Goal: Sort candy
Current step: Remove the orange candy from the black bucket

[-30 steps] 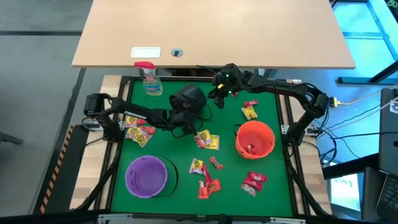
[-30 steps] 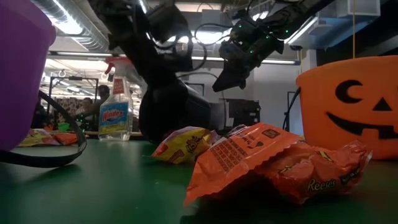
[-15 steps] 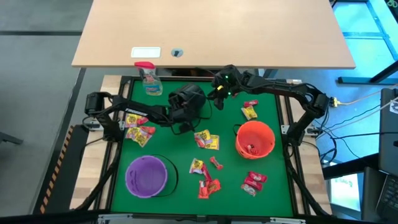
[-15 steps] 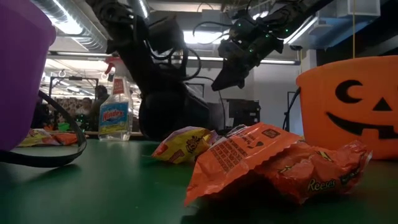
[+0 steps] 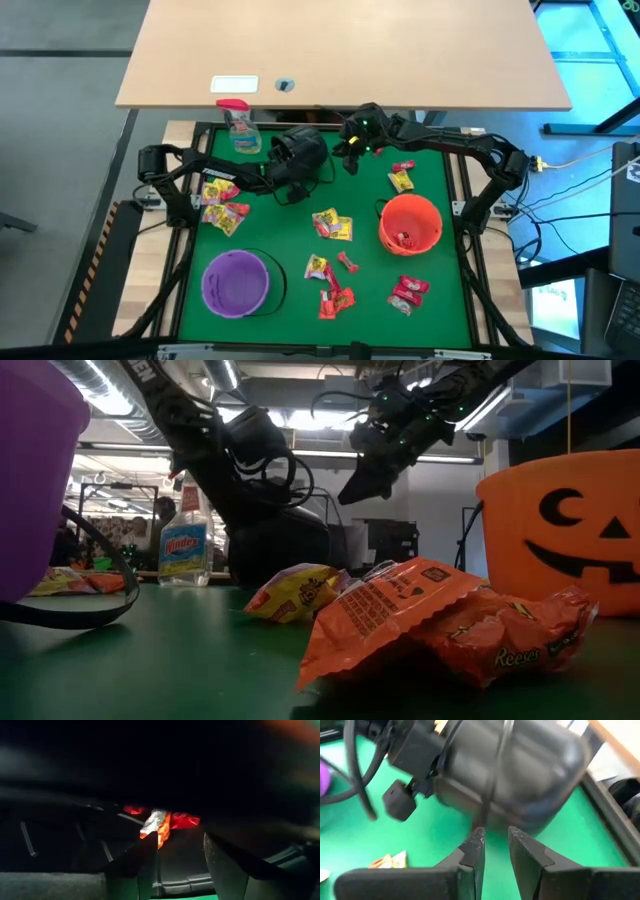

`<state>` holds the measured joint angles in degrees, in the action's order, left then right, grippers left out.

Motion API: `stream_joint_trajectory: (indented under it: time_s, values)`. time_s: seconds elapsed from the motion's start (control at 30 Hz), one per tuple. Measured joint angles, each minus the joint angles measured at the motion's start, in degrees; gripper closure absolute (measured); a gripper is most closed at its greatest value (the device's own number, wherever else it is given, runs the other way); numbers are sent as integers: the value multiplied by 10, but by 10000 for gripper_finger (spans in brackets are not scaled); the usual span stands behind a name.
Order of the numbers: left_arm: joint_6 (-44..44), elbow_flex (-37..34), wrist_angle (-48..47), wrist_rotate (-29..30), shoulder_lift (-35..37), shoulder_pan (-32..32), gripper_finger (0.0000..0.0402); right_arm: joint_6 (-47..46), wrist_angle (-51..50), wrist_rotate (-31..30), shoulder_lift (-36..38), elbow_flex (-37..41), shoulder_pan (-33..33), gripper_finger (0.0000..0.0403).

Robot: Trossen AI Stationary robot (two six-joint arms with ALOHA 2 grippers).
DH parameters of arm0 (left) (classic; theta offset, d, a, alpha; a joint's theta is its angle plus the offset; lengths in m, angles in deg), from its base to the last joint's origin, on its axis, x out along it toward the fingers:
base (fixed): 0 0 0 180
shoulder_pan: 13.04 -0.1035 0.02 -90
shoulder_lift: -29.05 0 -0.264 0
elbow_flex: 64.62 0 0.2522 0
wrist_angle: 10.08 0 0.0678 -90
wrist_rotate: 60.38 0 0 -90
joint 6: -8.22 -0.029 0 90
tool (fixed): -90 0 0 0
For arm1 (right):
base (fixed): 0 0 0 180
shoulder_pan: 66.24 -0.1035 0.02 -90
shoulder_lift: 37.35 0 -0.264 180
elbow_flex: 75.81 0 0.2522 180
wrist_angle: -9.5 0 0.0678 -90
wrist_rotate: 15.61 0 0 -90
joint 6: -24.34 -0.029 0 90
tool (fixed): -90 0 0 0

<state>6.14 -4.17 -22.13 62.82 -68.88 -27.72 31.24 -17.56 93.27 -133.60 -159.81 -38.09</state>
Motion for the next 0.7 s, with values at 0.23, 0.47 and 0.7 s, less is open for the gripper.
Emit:
stream_joint_trajectory:
  time_s: [0.23, 0.47, 0.7]
  values:
    - [-2, -18, 20, -8, 0, -1, 248, 8, 5, -4, 1, -60, 0, 317]
    - [3, -42, 36, -8, 0, 1, 248, -2, 1, -9, -8, -105, -1, 317]
    - [4, -43, 51, -10, 0, 10, 248, 9, -15, -37, -57, -123, 0, 317]
